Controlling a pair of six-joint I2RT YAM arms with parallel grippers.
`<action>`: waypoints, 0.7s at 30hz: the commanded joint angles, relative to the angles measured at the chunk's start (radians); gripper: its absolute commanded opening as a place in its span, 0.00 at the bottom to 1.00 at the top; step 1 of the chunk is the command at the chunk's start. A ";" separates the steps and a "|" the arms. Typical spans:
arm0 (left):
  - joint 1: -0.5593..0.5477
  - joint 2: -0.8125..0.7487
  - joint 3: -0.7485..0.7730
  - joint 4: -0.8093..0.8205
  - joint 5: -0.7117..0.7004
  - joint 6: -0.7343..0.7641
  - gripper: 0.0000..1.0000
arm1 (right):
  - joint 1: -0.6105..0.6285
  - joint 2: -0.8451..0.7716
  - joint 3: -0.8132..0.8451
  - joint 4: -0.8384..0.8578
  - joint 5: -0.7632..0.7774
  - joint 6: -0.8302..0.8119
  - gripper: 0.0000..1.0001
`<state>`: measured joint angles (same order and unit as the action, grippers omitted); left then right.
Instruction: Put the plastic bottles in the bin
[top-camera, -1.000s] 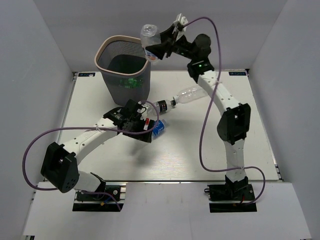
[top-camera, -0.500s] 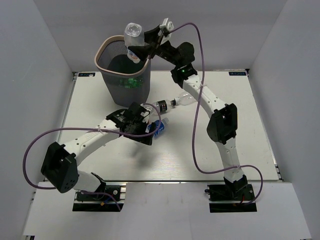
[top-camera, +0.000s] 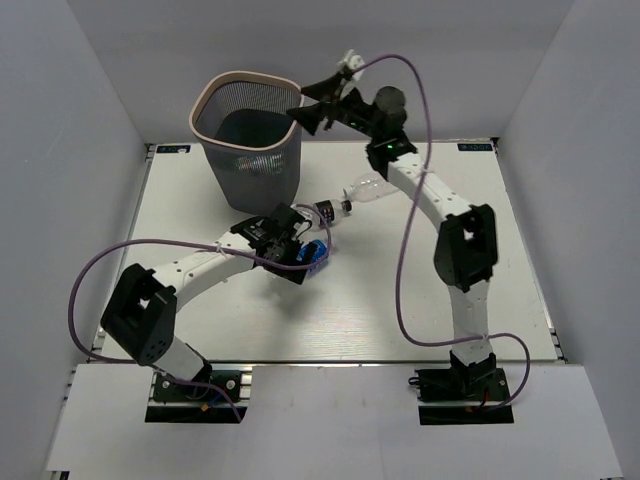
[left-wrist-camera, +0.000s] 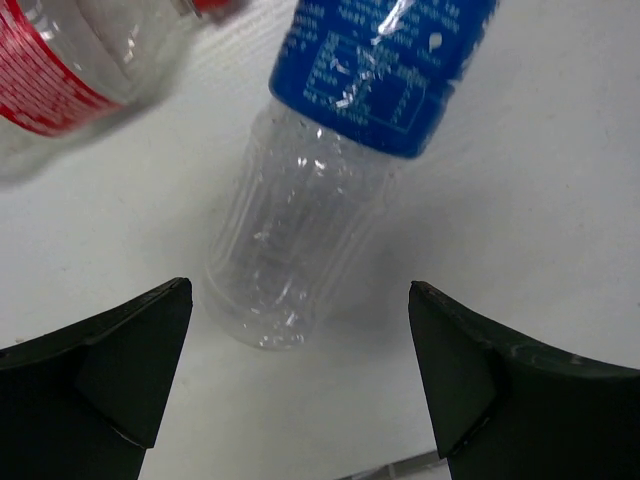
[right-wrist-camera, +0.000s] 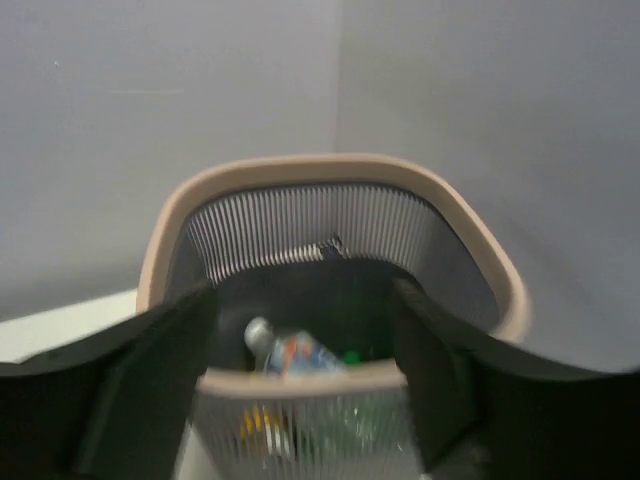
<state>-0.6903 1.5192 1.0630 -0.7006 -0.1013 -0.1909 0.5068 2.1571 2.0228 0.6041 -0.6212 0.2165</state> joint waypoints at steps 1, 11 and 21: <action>-0.005 0.024 0.049 0.081 -0.054 0.065 0.99 | -0.095 -0.209 -0.148 -0.019 -0.061 -0.046 0.71; -0.005 0.209 0.049 0.158 -0.006 0.142 0.91 | -0.284 -0.534 -0.501 -0.366 -0.152 -0.201 0.71; -0.026 0.086 0.193 0.131 0.179 0.171 0.25 | -0.356 -0.542 -0.524 -0.697 -0.100 -0.410 0.04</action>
<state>-0.6983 1.7470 1.1736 -0.5797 -0.0441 -0.0414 0.1699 1.5902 1.4681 0.0631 -0.7380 -0.0837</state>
